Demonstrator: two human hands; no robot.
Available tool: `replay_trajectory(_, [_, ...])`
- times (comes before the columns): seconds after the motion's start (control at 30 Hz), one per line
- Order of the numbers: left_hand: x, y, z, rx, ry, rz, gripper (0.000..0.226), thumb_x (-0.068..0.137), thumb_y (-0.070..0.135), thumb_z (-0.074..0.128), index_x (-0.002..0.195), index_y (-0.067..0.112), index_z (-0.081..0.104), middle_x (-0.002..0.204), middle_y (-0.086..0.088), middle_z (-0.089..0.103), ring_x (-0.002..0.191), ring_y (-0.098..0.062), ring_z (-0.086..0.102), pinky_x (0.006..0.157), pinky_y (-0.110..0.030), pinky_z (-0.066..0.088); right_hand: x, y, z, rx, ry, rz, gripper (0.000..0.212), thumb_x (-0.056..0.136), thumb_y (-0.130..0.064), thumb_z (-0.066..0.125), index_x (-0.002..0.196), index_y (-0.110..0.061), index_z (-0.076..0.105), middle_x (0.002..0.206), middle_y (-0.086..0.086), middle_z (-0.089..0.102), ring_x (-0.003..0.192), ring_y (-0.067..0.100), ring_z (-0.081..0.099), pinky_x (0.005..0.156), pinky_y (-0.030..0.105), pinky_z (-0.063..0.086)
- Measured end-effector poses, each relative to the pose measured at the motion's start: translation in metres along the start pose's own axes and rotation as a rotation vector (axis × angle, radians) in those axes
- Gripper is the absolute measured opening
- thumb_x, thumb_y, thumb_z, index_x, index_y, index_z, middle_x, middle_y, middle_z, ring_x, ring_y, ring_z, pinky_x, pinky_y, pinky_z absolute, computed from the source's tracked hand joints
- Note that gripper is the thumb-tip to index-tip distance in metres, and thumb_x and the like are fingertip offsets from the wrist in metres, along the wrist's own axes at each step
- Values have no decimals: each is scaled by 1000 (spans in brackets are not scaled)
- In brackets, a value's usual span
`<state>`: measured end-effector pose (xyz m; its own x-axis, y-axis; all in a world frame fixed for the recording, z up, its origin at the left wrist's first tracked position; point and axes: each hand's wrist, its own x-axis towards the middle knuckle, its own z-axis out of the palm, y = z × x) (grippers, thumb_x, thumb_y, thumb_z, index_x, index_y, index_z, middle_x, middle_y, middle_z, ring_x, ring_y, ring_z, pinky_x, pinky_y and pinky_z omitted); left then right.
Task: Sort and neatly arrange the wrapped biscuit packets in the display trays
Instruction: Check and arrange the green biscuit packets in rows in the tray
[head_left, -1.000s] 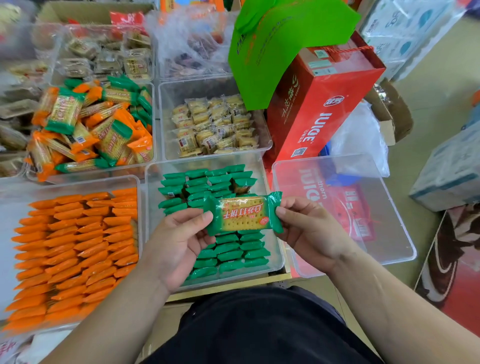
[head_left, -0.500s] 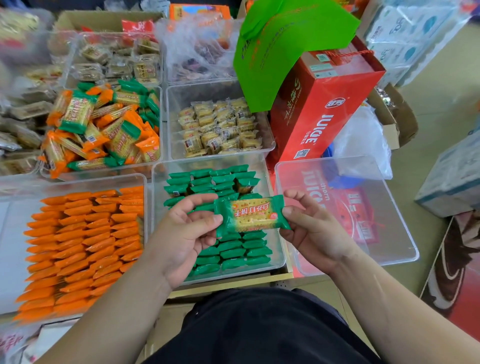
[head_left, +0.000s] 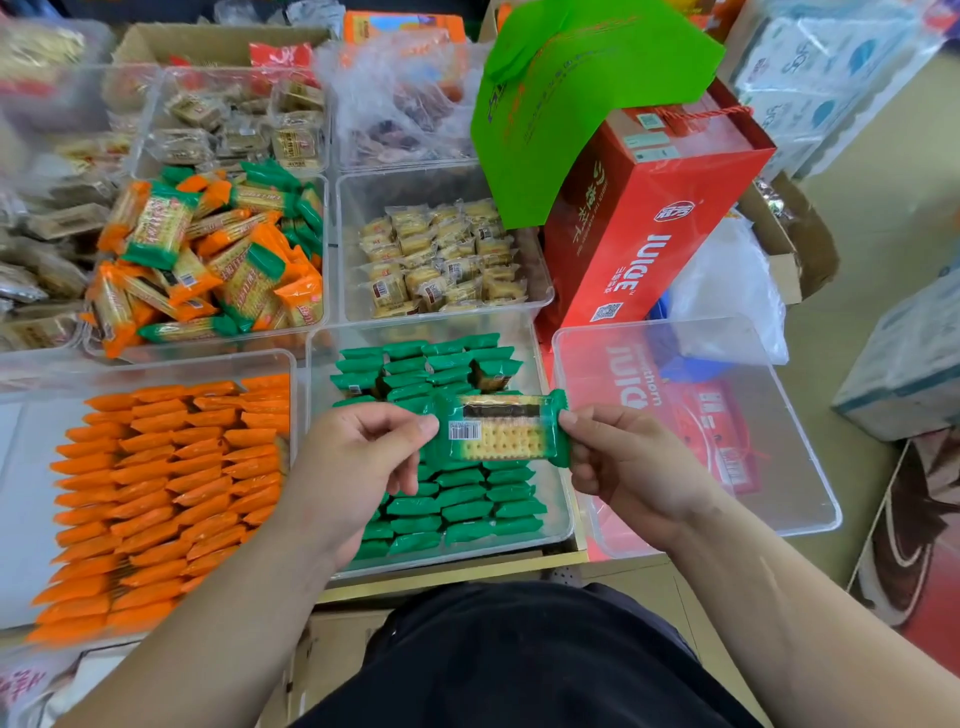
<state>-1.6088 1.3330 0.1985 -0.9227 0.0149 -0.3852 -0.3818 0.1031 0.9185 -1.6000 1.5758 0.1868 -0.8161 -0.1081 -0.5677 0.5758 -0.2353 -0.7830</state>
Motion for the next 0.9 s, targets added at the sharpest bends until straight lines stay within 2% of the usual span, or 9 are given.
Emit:
replay_trajectory(0.13, [5,1,0,-255,-20,-216,34,90,8,67,60,20,75,54,-4,54,46,-16,48,53,-31,36,2,5,6,171,-27,96,28,86,-17,65,58,-17,60,53,0,35,44,10,30,41,19,28])
replay_trajectory(0.2, [7,-2,0,-231,-22,-221,30,91,8,67,63,17,74,54,-5,53,44,-17,47,52,-31,35,5,8,6,154,2,109,31,92,-14,62,62,-17,64,51,-1,35,41,9,29,40,19,27])
replay_trajectory(0.4, [17,-9,5,31,26,-114,10,95,12,65,90,13,73,65,-8,69,44,-21,52,44,-24,40,14,6,2,32,70,97,20,101,-22,57,102,-3,64,74,17,70,60,23,67,52,26,54])
replay_trajectory(0.47, [25,-13,7,69,8,-77,10,96,9,63,95,13,72,78,-6,76,56,-22,66,53,-29,48,19,6,0,106,92,130,37,103,-34,50,114,1,60,92,26,73,79,34,74,64,33,60])
replay_trajectory(0.53, [35,-21,11,120,-25,-34,18,94,3,64,97,17,75,88,3,77,76,-14,73,70,-29,55,25,5,-3,133,126,143,43,103,-42,47,110,-2,62,101,27,73,93,38,73,75,39,60])
replay_trajectory(0.63, [52,-32,21,206,-110,4,31,91,-2,65,94,25,78,98,22,75,96,5,68,88,-17,53,38,10,-8,-20,242,66,19,97,-24,64,90,-6,63,105,24,72,90,28,74,78,39,60])
replay_trajectory(0.73, [75,-43,29,289,-161,35,36,93,0,63,97,34,75,102,20,74,97,6,67,89,-15,51,55,14,-15,-132,342,-32,11,90,-5,71,87,-6,61,100,32,67,85,29,71,73,37,61])
replay_trajectory(0.83, [108,-50,32,397,-106,88,31,94,5,63,104,33,71,102,15,72,92,-2,67,84,-17,50,72,11,-21,-191,403,-149,24,88,-5,74,102,-15,57,89,17,74,87,34,73,75,42,61])
replay_trajectory(0.9, [132,-52,35,523,-43,132,23,91,11,68,108,26,72,100,15,69,86,-5,64,78,-15,48,82,8,-24,-309,446,-229,34,86,-10,77,112,-22,59,88,6,75,85,25,73,78,41,61])
